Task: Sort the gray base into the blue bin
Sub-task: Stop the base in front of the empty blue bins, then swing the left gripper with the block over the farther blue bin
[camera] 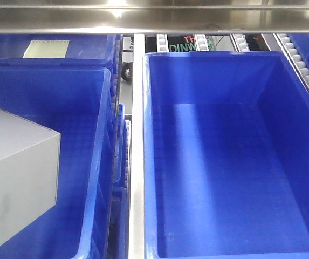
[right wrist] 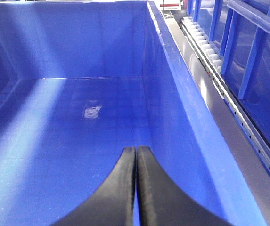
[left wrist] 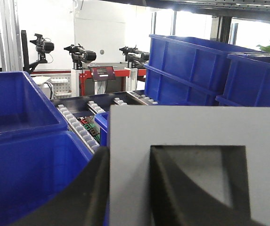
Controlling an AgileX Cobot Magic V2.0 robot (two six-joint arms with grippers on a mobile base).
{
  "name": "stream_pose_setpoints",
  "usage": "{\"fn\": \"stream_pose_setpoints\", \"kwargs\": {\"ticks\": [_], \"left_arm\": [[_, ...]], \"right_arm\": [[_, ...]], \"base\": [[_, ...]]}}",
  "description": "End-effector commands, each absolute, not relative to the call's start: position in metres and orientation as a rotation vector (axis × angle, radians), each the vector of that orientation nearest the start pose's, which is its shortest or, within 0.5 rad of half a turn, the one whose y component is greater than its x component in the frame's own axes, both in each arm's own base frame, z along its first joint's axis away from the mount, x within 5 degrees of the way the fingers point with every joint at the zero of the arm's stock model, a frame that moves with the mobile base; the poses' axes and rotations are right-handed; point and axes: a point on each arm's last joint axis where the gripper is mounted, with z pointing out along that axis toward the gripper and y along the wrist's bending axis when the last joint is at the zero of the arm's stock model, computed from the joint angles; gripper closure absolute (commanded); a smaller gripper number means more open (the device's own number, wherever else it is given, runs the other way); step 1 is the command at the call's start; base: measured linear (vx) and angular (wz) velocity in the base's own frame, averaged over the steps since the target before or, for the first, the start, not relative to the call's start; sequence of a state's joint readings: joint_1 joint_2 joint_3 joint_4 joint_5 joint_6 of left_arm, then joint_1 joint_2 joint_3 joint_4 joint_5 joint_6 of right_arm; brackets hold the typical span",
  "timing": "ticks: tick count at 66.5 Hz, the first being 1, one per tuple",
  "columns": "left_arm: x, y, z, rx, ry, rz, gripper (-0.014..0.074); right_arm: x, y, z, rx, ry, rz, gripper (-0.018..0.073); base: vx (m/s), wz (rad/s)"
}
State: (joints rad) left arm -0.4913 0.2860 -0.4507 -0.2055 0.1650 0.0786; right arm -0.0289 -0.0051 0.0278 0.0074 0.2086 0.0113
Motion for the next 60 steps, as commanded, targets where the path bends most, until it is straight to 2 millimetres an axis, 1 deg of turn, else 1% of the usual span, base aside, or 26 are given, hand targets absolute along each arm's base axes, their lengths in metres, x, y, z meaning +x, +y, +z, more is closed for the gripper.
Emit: {"fn": "stream_pose_setpoints", "kwargs": {"ticks": [1,27,37,45,55,60], "left_arm": [[0.057,-0.032,0.349,0.248,1.357,-0.549,0.0594],[0.057,-0.032,0.349,0.248,1.357,-0.549,0.0594],[0.058,-0.032,0.352,0.226,1.332,-0.561,0.0594],[0.070,-0.039,0.347,0.242,1.412,-0.554,0.0594],[0.095,-0.052,0.338,0.252,1.510,-0.533,0.0594],[0.107,-0.058,0.338,0.259,1.546,-0.523,0.0594]], "right_arm": [[0.058,-0.002,0.189,0.026,1.676,-0.024,0.0564],[0.058,-0.002,0.189,0.026,1.676,-0.024,0.0564],[0.058,-0.002,0.189,0.026,1.676,-0.024,0.0564],[0.058,-0.002,0.189,0.026,1.676,-0.024,0.0564],[0.058,-0.002,0.189,0.026,1.676,-0.024,0.0564],[0.058,-0.002,0.189,0.026,1.676,-0.024,0.0564]], "base": [[0.00,0.00],[0.00,0.00],[0.00,0.00],[0.00,0.00],[0.00,0.01],[0.00,0.01]]}}
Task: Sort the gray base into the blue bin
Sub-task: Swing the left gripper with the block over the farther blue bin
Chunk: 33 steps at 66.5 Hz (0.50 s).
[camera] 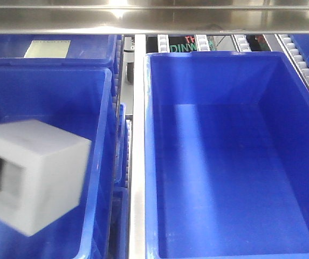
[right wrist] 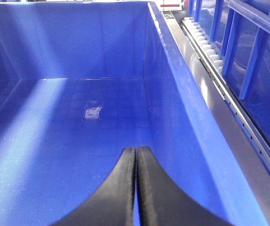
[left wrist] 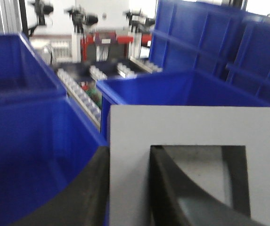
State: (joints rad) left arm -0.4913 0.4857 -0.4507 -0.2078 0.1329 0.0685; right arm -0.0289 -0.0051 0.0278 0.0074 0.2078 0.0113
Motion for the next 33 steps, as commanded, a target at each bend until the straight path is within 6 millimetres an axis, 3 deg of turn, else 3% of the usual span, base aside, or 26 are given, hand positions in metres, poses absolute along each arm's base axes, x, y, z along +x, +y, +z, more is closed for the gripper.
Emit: {"fn": "stream_pose_setpoints", "kwargs": {"ticks": [1,10,18,33], "left_arm": [[0.108,-0.059,0.339,0.260,1.550,-0.522,0.0594],[0.124,-0.074,0.351,0.319,1.572,-0.528,0.0594],[0.137,-0.101,0.357,0.414,1.605,-0.584,0.0594],[0.158,-0.185,0.348,0.643,1.674,-0.719,0.0594]], "right_arm": [[0.058,-0.002,0.189,0.026,1.676,-0.024,0.0564],[0.058,-0.002,0.189,0.026,1.676,-0.024,0.0564],[0.058,-0.002,0.189,0.026,1.676,-0.024,0.0564],[0.058,-0.002,0.189,0.026,1.676,-0.024,0.0564]], "base": [[0.00,0.01],[0.00,0.01],[0.00,0.00],[0.00,0.00]]}}
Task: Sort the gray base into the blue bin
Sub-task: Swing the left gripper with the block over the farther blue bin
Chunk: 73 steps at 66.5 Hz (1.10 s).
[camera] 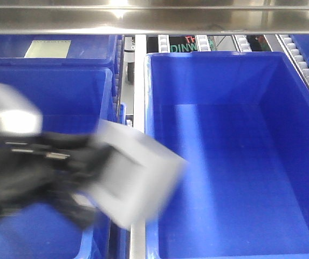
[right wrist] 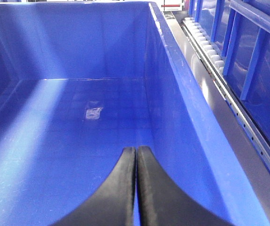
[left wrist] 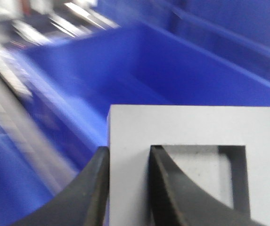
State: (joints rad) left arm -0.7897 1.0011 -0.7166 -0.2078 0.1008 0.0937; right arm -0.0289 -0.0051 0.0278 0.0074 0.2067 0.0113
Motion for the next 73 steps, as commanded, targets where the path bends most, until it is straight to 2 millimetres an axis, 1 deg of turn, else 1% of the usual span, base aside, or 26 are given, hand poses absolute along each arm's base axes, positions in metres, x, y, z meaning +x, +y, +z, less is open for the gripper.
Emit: {"fn": "stream_pose_setpoints", "kwargs": {"ticks": [1,7,14,18,19,20,21,22,28,30,31,32,34,41,50,58,67,73], "left_arm": [[0.158,-0.190,0.347,0.655,1.675,-0.726,0.0594],[0.164,-0.227,0.343,0.716,1.672,-0.764,0.0594],[0.176,-0.262,0.339,0.754,1.685,-0.778,0.0594],[0.187,-0.281,0.337,0.767,1.702,-0.774,0.0594],[0.191,-0.286,0.334,0.773,1.714,-0.770,0.0594],[0.194,-0.291,0.336,0.773,1.710,-0.773,0.0594],[0.197,-0.297,0.333,0.782,1.725,-0.769,0.0594],[0.200,-0.301,0.335,0.782,1.722,-0.772,0.0594],[0.215,-0.327,0.331,0.815,1.767,-0.765,0.0594],[0.220,-0.336,0.324,0.836,1.799,-0.757,0.0594],[0.223,-0.340,0.325,0.842,1.805,-0.758,0.0594],[0.226,-0.345,0.320,0.853,1.823,-0.752,0.0594],[0.230,-0.353,0.318,0.865,1.840,-0.749,0.0594],[0.243,-0.376,0.294,0.941,1.951,-0.719,0.0594],[0.251,-0.393,0.266,1.017,2.069,-0.680,0.0594],[0.253,-0.397,0.251,1.042,2.114,-0.661,0.0594],[0.253,-0.397,0.249,1.046,2.120,-0.658,0.0591],[0.253,-0.397,0.250,1.045,2.119,-0.659,0.0571]], "right_arm": [[0.058,-0.002,0.189,0.026,1.676,-0.024,0.0564],[0.058,-0.002,0.189,0.026,1.676,-0.024,0.0564],[0.058,-0.002,0.189,0.026,1.676,-0.024,0.0564],[0.058,-0.002,0.189,0.026,1.676,-0.024,0.0564],[0.058,-0.002,0.189,0.026,1.676,-0.024,0.0564],[0.058,-0.002,0.189,0.026,1.676,-0.024,0.0564],[0.058,-0.002,0.189,0.026,1.676,-0.024,0.0564],[0.058,-0.002,0.189,0.026,1.676,-0.024,0.0564],[0.058,-0.002,0.189,0.026,1.676,-0.024,0.0564],[0.058,-0.002,0.189,0.026,1.676,-0.024,0.0564],[0.058,-0.002,0.189,0.026,1.676,-0.024,0.0564],[0.058,-0.002,0.189,0.026,1.676,-0.024,0.0564],[0.058,-0.002,0.189,0.026,1.676,-0.024,0.0564],[0.058,-0.002,0.189,0.026,1.676,-0.024,0.0564],[0.058,-0.002,0.189,0.026,1.676,-0.024,0.0564],[0.058,-0.002,0.189,0.026,1.676,-0.024,0.0564],[0.058,-0.002,0.189,0.026,1.676,-0.024,0.0564],[0.058,-0.002,0.189,0.026,1.676,-0.024,0.0564]], "base": [[0.00,0.00],[0.00,0.00],[0.00,0.00],[0.00,0.00],[0.00,0.00],[0.00,0.00],[0.00,0.00],[0.00,0.00],[0.00,0.00],[0.00,0.00],[0.00,0.00],[0.00,0.00],[0.00,0.00],[0.00,0.00],[0.00,0.00],[0.00,0.00],[0.00,0.00],[0.00,0.00]]}}
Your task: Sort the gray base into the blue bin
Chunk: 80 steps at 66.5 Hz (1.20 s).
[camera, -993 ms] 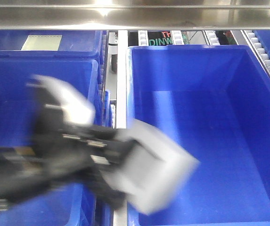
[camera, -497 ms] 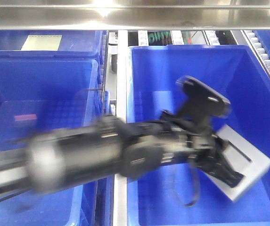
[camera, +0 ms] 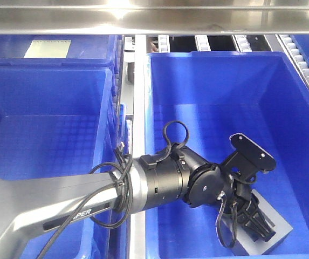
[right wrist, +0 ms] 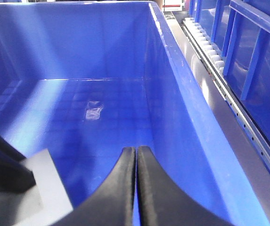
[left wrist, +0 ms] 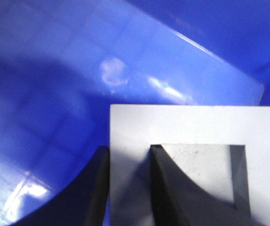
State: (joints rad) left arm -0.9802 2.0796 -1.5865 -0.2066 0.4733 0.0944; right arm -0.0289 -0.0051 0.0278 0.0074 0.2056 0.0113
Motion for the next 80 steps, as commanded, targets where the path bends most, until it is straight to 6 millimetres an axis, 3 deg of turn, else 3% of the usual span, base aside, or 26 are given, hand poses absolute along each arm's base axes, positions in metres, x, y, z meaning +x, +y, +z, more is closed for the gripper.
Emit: {"fn": "stream_pose_setpoints", "kwargs": {"ticks": [1,21,30,43,58,80], "left_arm": [[0.253,-0.397,0.250,1.045,2.119,-0.659,0.0566],[0.252,-0.397,0.249,1.053,2.130,-0.655,0.0321],[0.253,-0.395,0.250,1.056,2.136,-0.650,0.0267],[0.248,-0.387,0.267,1.054,2.124,-0.659,0.0337],[0.235,-0.367,0.290,1.049,2.079,-0.659,0.0605],[0.199,-0.307,0.311,1.040,2.009,-0.636,0.0605]], "right_arm": [[0.058,-0.002,0.189,0.026,1.676,-0.024,0.0564],[0.058,-0.002,0.189,0.026,1.676,-0.024,0.0564],[0.058,-0.002,0.189,0.026,1.676,-0.024,0.0564],[0.058,-0.002,0.189,0.026,1.676,-0.024,0.0564],[0.058,-0.002,0.189,0.026,1.676,-0.024,0.0564],[0.058,-0.002,0.189,0.026,1.676,-0.024,0.0564]], "base": [[0.00,0.00],[0.00,0.00],[0.00,0.00],[0.00,0.00],[0.00,0.00],[0.00,0.00]]}}
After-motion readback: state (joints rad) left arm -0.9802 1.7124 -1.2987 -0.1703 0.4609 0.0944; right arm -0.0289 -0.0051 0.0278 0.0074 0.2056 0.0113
